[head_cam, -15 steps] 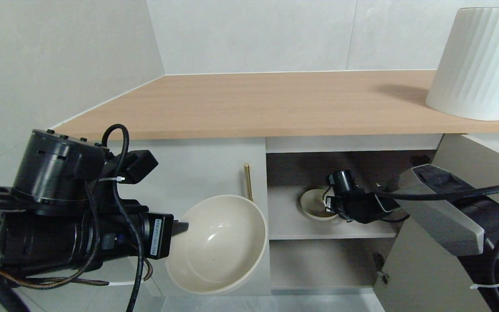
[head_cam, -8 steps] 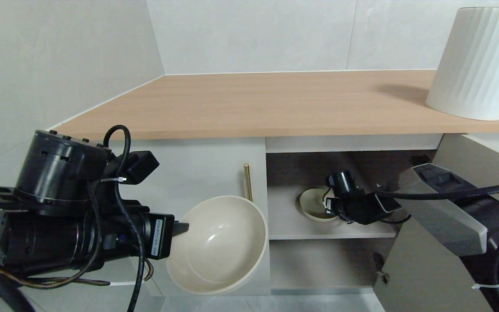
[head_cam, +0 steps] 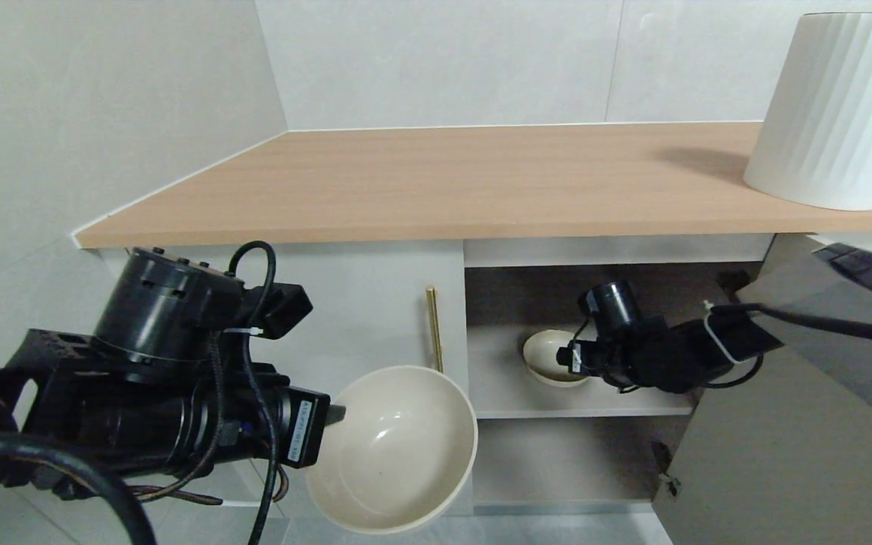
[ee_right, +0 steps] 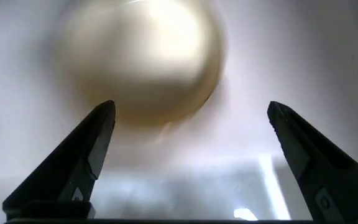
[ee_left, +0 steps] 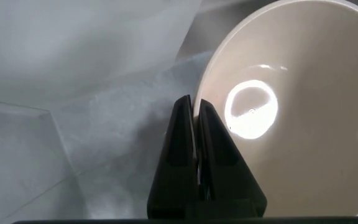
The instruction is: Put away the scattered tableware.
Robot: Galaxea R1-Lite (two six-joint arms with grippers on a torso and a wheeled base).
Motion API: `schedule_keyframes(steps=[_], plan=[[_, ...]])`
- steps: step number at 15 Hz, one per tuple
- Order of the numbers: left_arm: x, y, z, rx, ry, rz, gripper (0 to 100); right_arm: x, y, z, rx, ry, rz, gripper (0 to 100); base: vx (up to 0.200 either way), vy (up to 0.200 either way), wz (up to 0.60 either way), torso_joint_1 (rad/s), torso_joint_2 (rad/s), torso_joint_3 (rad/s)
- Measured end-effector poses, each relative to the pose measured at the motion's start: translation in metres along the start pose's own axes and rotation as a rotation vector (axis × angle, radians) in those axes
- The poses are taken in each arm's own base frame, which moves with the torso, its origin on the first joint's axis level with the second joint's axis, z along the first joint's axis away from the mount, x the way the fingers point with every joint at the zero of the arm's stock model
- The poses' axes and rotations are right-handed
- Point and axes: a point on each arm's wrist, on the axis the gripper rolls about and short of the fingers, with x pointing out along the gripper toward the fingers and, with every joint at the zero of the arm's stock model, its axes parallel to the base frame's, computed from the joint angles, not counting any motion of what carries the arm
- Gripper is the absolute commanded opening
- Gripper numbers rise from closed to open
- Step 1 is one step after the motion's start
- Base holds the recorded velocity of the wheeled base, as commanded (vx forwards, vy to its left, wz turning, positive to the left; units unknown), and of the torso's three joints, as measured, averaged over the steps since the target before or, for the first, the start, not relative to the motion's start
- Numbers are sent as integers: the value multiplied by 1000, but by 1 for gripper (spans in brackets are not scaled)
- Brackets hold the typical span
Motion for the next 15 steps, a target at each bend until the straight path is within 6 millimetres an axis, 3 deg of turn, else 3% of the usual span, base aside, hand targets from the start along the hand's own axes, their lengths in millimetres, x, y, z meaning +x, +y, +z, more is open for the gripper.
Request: schedule_keyframes(steps=[3, 6, 8, 11, 15], plan=[[18, -6, 0, 32, 21, -2, 0, -88, 6, 8, -47, 24, 149, 100, 0, 0, 0, 0, 0, 0], [52, -12, 1, 57, 11, 28, 0, -170, 1, 9, -110, 113, 311, 100, 0, 0, 0, 0, 0, 0], [68, -20, 1, 80, -5, 40, 0, -208, 5, 4, -156, 135, 404, 100, 0, 0, 0, 0, 0, 0], [80, -30, -4, 106, 5, 35, 0, -226, 17, -5, -201, 142, 466, 100, 0, 0, 0, 0, 0, 0], [84, -42, -6, 128, -19, 39, 0, -210, 37, -25, -254, 213, 461, 100, 0, 0, 0, 0, 0, 0]])
